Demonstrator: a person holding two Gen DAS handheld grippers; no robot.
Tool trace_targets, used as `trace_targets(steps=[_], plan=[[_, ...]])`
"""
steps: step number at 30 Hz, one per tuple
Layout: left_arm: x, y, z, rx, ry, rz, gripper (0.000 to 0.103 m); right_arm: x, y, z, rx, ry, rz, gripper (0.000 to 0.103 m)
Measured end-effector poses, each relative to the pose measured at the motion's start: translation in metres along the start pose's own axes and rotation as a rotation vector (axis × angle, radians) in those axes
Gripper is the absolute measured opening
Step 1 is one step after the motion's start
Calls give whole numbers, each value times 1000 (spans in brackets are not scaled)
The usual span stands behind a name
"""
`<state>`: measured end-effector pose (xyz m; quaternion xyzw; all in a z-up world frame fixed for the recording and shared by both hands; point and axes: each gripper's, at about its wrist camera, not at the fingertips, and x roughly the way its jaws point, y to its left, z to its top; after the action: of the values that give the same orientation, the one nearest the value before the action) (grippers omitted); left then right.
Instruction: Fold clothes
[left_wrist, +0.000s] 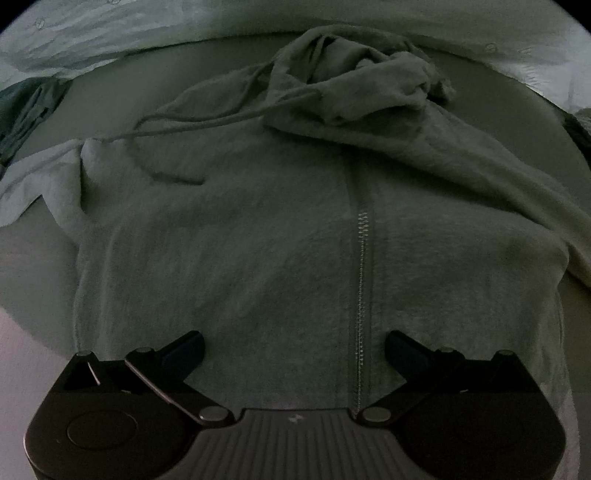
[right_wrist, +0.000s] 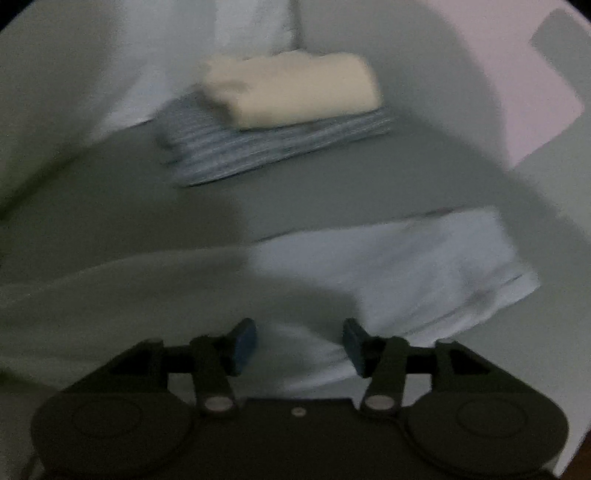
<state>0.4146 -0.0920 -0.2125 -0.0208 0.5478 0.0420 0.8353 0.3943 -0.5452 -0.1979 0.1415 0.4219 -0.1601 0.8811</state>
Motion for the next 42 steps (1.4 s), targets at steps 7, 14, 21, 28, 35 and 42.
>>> trace_targets(steps=[7,14,21,28,35,42], plan=[[-5,-3,-22,33,-162,-15,103,-54,61,-77,-166,66,318,77],[-30,12,-57,127,-267,-33,101,-89,108,-161,-428,190,419,88],[-75,82,-138,162,-251,29,102,-115,128,-201,-554,136,313,88],[-80,109,-197,22,-217,-101,95,-133,129,-213,-494,82,298,37],[-120,106,-195,21,-221,-204,18,-182,113,-202,-331,74,405,7],[-103,118,-204,-21,-75,-156,31,-170,106,-218,-376,224,313,14]])
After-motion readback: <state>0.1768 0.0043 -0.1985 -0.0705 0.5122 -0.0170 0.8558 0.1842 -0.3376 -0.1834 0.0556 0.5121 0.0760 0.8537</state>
